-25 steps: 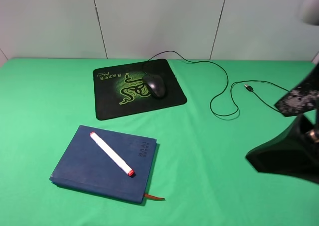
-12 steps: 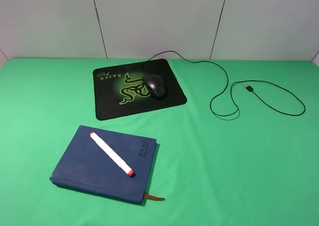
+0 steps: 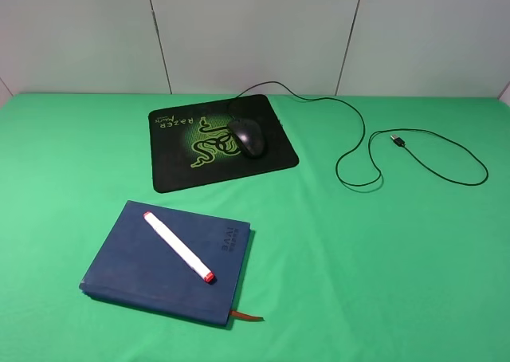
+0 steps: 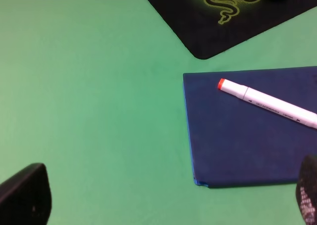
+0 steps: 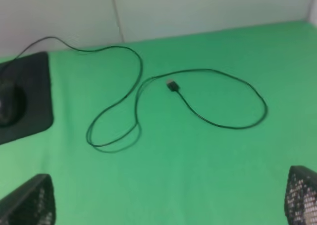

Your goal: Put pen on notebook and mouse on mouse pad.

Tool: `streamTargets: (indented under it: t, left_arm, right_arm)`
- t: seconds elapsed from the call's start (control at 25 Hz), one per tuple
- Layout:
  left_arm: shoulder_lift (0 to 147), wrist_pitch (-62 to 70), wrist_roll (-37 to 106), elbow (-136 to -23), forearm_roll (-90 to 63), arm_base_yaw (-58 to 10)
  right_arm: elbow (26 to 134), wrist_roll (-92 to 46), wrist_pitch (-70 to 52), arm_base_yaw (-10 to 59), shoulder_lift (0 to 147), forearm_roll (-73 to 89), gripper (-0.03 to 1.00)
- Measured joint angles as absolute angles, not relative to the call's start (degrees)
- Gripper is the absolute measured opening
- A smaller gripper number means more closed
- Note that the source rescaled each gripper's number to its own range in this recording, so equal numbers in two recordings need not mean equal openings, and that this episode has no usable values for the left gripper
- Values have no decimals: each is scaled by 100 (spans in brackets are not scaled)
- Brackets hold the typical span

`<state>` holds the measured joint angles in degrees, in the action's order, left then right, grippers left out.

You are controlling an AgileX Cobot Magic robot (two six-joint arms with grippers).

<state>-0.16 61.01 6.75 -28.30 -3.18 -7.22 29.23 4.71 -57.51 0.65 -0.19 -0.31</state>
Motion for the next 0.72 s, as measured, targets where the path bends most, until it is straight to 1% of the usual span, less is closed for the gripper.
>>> streamTargets:
  t: [0.72]
  left_arm:
    - [-16,6101,675,-2830,-318,-722]
  right_arm:
    - [2868,471,-5839,12,-19,0,100]
